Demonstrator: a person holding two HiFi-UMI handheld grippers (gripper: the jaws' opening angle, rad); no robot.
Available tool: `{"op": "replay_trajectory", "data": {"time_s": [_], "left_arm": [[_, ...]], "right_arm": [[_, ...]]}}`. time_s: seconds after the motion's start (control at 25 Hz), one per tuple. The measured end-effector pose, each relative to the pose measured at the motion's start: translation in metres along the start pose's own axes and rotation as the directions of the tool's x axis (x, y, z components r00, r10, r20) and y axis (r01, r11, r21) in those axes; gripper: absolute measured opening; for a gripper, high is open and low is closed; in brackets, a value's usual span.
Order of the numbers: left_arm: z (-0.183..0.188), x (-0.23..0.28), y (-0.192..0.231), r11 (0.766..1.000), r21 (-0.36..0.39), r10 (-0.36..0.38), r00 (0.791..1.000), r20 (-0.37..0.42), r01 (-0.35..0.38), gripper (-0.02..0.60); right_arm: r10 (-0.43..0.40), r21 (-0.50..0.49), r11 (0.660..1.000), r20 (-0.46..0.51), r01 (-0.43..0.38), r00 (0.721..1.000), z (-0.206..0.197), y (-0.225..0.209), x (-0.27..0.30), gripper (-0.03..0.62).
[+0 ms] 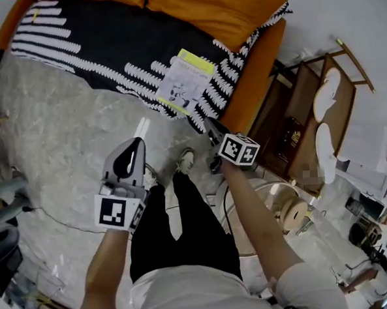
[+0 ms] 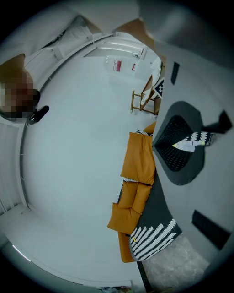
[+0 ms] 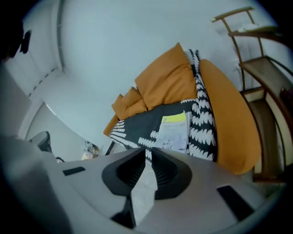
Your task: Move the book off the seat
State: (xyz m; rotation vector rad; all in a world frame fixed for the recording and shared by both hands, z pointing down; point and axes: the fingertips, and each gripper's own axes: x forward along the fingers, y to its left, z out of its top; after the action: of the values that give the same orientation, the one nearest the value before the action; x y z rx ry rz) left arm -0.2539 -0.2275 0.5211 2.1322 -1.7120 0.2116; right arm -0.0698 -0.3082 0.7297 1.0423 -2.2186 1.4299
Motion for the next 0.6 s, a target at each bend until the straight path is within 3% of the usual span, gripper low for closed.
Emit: {"op": "replay_trajectory", "data": {"time_s": [0.08,0.2,0.4,0.6], "left_arm": [[-0.007,0.006,-0.001,0.999,-0.036,-0.01,1.0,0.001,0.01,0.015],[-0.025,0.014,0.004,0.997,-0.073,-0.009,1.0,-0.024,0.008,0.015],[-0.069,0.03,0.019,0.999,-0.051,-0.019,0.994,-0.106,0.014,0.015],[-0.094,0.051,0.027,0.998,-0.066,-0.02,0.991,-0.129,0.012,0.015]], "right_arm": [[-0.006,0.061,0.998,-0.003,0.007,1.0,-0.008,-0.016,0.023,0.077],[-0.038,0.069,0.997,-0.032,0.04,0.999,-0.021,-0.041,0.058,0.095],[-0.057,0.158,0.985,-0.063,0.066,0.996,-0.034,-0.08,0.108,0.134],[-0.097,0.207,0.972,-0.071,0.11,0.993,-0.039,-0.119,0.147,0.178]]}}
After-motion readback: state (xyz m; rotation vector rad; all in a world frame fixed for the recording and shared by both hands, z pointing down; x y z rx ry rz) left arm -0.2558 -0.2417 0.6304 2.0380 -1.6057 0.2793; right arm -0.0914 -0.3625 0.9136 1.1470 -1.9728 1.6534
